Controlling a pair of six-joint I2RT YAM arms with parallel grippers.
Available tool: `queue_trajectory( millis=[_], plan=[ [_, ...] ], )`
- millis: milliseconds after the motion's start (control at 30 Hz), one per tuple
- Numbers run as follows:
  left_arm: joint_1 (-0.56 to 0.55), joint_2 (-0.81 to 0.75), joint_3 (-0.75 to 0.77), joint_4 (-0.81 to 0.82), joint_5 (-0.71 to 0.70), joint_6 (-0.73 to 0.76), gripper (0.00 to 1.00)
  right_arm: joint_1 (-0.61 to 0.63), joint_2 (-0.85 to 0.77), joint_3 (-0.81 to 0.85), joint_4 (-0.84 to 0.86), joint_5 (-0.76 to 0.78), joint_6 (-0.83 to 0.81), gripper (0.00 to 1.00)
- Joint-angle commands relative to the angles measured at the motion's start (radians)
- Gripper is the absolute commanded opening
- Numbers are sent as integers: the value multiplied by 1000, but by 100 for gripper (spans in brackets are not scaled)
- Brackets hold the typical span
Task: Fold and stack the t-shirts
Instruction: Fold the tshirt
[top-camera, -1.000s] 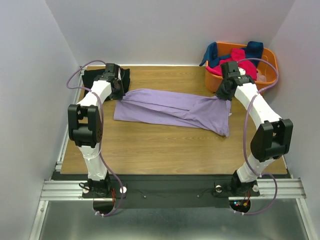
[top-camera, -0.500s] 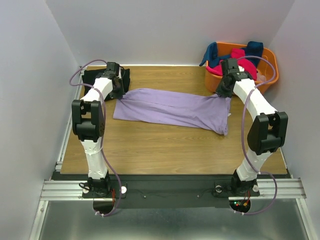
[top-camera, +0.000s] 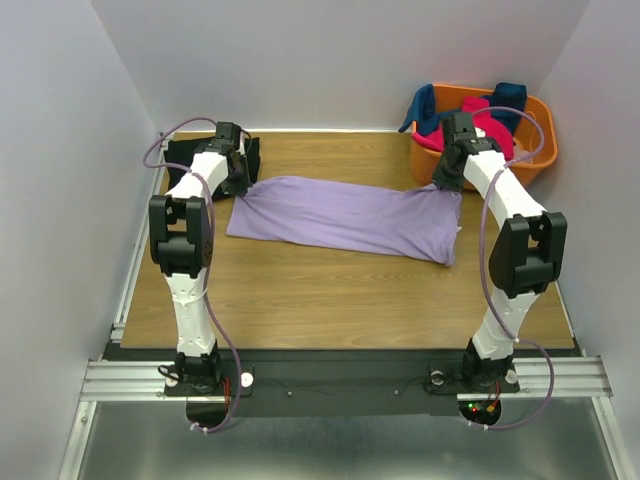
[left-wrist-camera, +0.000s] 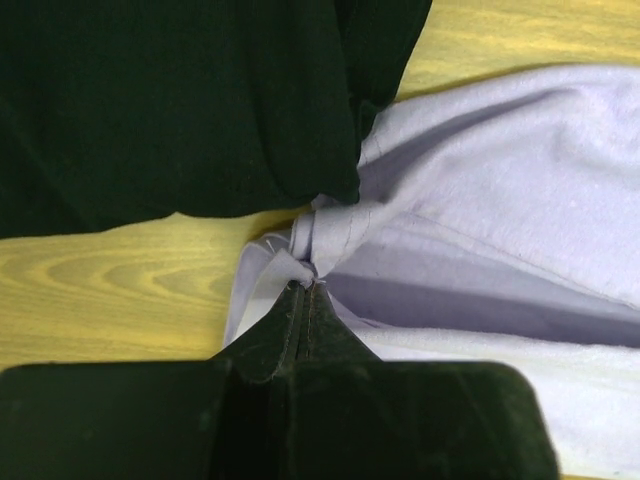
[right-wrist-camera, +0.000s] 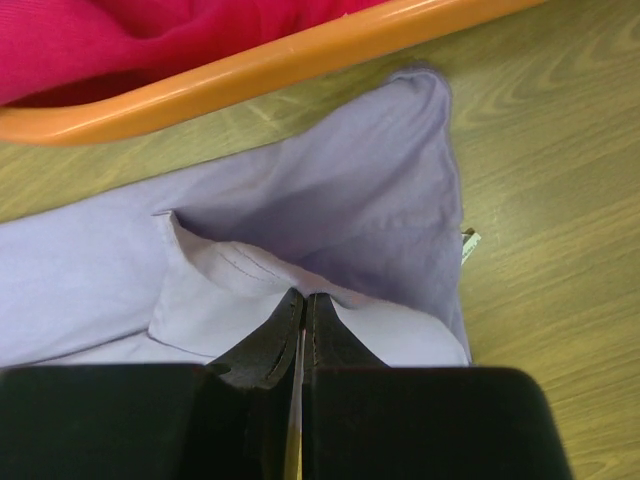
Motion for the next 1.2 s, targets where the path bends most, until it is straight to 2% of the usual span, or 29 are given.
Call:
queue_trajectory(
  millis=[0, 100, 133, 167, 233, 267, 300, 400, 500, 667, 800, 967, 1167],
  plan=[
    [9, 16, 73, 7, -11, 15, 0, -13, 33, 46, 27, 32, -27, 0],
    [9, 16, 102, 13, -42, 6, 28, -20, 62, 69, 29, 51, -30, 0],
    [9, 12, 108, 15, -69, -1, 54, -26, 68, 78, 30, 54, -32, 1],
    [9, -3, 119, 24, -81, -4, 66, -29, 76, 101, 29, 55, -33, 4],
    [7, -25, 123, 32, -115, -11, 85, -36, 69, 116, 30, 51, -33, 36],
    [7, -51, 123, 38, -124, -16, 89, -38, 59, 124, 30, 48, -35, 51],
    [4, -66, 119, 39, -132, -24, 90, -38, 30, 122, 30, 49, -38, 63],
    [-11, -147, 45, 79, -161, -42, 94, -36, -31, 90, 30, 51, -48, 73],
    [-48, -240, -91, 151, -157, -57, 96, -38, -149, -37, 29, 40, -55, 79],
    [-128, -275, -254, 197, -95, -77, 97, -36, -421, -373, 27, 23, -18, 79],
    [-133, -257, -320, 210, -46, -110, 97, -38, -589, -578, 9, -12, 33, 79],
    [-127, -280, -407, 274, -29, -113, 98, -36, -663, -717, 3, -75, 116, 79],
    [-85, -250, -472, 309, 57, -131, 98, -38, -708, -757, -8, -64, 131, 79]
  ],
)
